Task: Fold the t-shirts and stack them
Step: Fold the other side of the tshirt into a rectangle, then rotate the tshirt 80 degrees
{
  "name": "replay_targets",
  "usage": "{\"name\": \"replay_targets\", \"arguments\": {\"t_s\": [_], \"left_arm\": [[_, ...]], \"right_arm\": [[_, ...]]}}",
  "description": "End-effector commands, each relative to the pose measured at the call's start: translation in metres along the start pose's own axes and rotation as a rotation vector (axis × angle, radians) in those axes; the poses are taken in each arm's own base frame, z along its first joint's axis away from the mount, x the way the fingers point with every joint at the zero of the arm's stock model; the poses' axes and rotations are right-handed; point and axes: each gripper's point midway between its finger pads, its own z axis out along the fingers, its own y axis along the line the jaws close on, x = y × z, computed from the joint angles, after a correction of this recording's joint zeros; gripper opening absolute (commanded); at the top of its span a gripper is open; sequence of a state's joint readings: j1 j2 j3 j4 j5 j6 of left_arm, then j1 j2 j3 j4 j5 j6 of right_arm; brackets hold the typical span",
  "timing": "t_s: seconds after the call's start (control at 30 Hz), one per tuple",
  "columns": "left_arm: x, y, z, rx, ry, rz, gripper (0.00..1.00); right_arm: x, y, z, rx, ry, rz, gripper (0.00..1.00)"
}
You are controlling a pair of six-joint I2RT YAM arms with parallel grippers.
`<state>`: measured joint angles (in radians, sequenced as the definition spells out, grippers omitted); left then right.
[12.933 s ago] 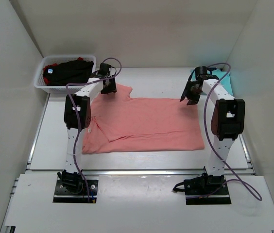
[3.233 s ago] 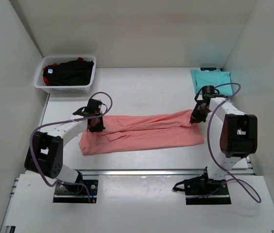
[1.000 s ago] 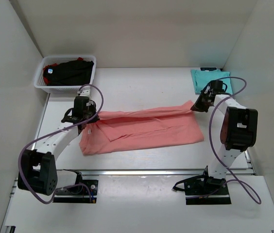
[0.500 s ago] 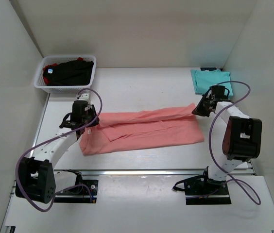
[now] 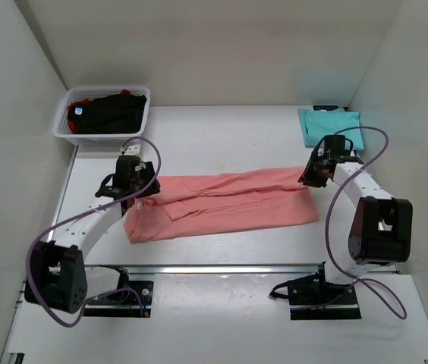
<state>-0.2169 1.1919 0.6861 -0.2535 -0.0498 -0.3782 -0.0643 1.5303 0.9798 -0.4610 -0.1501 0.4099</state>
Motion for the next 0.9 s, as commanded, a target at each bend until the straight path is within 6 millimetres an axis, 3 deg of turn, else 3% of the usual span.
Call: {"name": "replay_targets", "arguments": {"t_s": [0.0, 0.03, 0.13, 0.17, 0.2, 0.27, 0.3, 0.33, 0.37, 0.43, 0.5, 0.6, 0.67, 0.7, 0.73, 0.8, 0.87], "left_arm": [[-0.019, -0.020, 0.010, 0.010, -0.017, 0.049, 0.60], [-0.025, -0.024, 0.010, 0.012, -0.016, 0.051, 0.60], [-0.016, -0.029, 0.025, -0.018, 0.044, 0.070, 0.60], [-0.013, -0.034, 0.029, -0.026, 0.058, 0.081, 0.60], [-0.005, -0.031, 0.034, -0.050, 0.093, 0.079, 0.60], [-0.006, -0.034, 0.040, -0.076, 0.110, 0.077, 0.59], [-0.005, -0.031, 0.044, -0.097, 0.132, 0.055, 0.58], [0.008, -0.028, 0.048, -0.115, 0.190, 0.049, 0.57], [0.004, -0.028, 0.050, -0.121, 0.201, 0.041, 0.56], [0.022, -0.025, 0.056, -0.145, 0.297, 0.032, 0.56], [0.024, -0.026, 0.060, -0.155, 0.326, 0.039, 0.56], [0.043, -0.028, 0.069, -0.144, 0.422, -0.011, 0.56], [0.038, -0.033, 0.081, -0.132, 0.469, -0.073, 0.54], [0.049, -0.033, 0.086, -0.124, 0.525, -0.082, 0.52], [0.036, -0.043, 0.091, -0.106, 0.501, -0.066, 0.50], [0.037, -0.051, 0.102, -0.116, 0.526, -0.006, 0.48], [0.024, -0.067, 0.112, -0.092, 0.501, 0.023, 0.48]], "right_arm": [[-0.051, 0.018, -0.007, -0.027, -0.122, -0.069, 0.20], [-0.058, 0.026, 0.000, -0.062, -0.121, -0.074, 0.19], [-0.073, 0.044, 0.016, -0.138, -0.115, -0.097, 0.19], [-0.067, 0.043, 0.030, -0.134, -0.079, -0.111, 0.20], [-0.075, 0.053, 0.028, -0.157, -0.089, -0.123, 0.20], [-0.071, 0.055, 0.045, -0.152, -0.037, -0.148, 0.20], [-0.065, 0.053, 0.053, -0.139, -0.008, -0.154, 0.19], [-0.055, 0.050, 0.056, -0.120, 0.026, -0.155, 0.19], [-0.049, 0.046, 0.058, -0.104, 0.046, -0.149, 0.19], [-0.038, 0.040, 0.056, -0.085, 0.066, -0.132, 0.19], [-0.022, 0.032, 0.054, -0.048, 0.097, -0.109, 0.19], [0.010, 0.007, 0.050, 0.056, 0.193, -0.063, 0.19], [0.028, -0.004, 0.045, 0.115, 0.241, -0.049, 0.21], [0.038, -0.012, 0.043, 0.135, 0.263, -0.038, 0.20], [0.042, -0.015, 0.040, 0.146, 0.257, -0.037, 0.21], [0.050, -0.018, 0.035, 0.164, 0.257, -0.019, 0.21], [0.066, -0.015, 0.028, 0.174, 0.274, -0.028, 0.22]]}}
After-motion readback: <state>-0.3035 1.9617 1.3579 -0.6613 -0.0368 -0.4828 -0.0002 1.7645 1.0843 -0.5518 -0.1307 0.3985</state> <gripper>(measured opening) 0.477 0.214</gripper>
